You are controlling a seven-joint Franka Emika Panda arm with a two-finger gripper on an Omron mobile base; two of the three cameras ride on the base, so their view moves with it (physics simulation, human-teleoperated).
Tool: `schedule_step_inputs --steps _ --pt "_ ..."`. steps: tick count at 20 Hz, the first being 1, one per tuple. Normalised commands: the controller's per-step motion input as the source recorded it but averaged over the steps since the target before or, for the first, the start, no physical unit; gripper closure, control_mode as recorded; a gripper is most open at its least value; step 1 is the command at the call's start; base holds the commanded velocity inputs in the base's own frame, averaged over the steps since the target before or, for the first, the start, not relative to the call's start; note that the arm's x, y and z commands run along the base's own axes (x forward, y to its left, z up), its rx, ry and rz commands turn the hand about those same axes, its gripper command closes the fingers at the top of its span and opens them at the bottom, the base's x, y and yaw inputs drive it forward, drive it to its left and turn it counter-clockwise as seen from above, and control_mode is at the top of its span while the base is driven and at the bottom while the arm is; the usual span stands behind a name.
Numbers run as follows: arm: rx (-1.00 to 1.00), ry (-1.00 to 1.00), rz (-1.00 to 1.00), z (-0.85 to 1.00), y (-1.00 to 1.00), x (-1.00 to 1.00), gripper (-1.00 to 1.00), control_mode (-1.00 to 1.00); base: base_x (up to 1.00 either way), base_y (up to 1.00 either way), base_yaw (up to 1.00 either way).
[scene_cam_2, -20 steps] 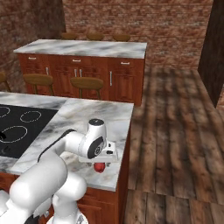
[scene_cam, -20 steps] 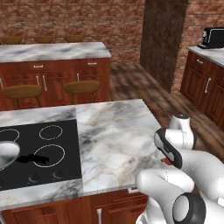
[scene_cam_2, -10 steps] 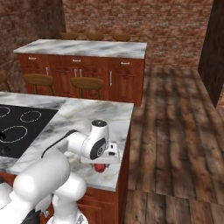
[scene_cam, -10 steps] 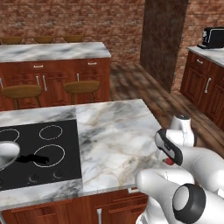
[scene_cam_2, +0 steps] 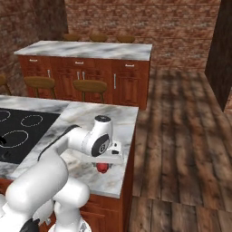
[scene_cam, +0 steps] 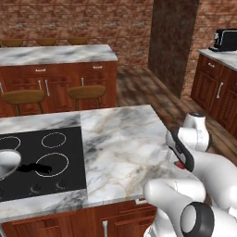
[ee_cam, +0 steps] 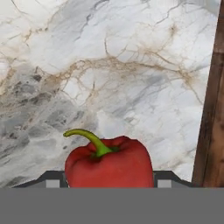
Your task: Place both pans onto different burners. Then place the bell pepper and the shrimp on different pans.
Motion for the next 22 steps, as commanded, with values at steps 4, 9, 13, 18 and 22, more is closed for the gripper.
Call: schedule_step_inputs --steps 4,9,13,18,22 --pt "0.0 0.0 -0.13 0.72 0.09 -0.26 1.0 -1.0 0.0 0.0 0.0" --pt "0.0 0.0 -0.11 0.54 0.02 -0.39 1.0 -1.0 0.0 0.0 0.0" --pt "0.0 0.0 -0.1 0.48 0.0 -0.27 1.0 -1.0 0.0 0.0 0.0" --pt "0.0 0.0 -0.13 0.5 0.0 -0.22 1.0 -1.0 0.0 0.0 0.0" --pt "-0.01 -0.04 -0.06 0.48 0.07 -0.05 1.0 -1.0 0.0 0.0 0.0"
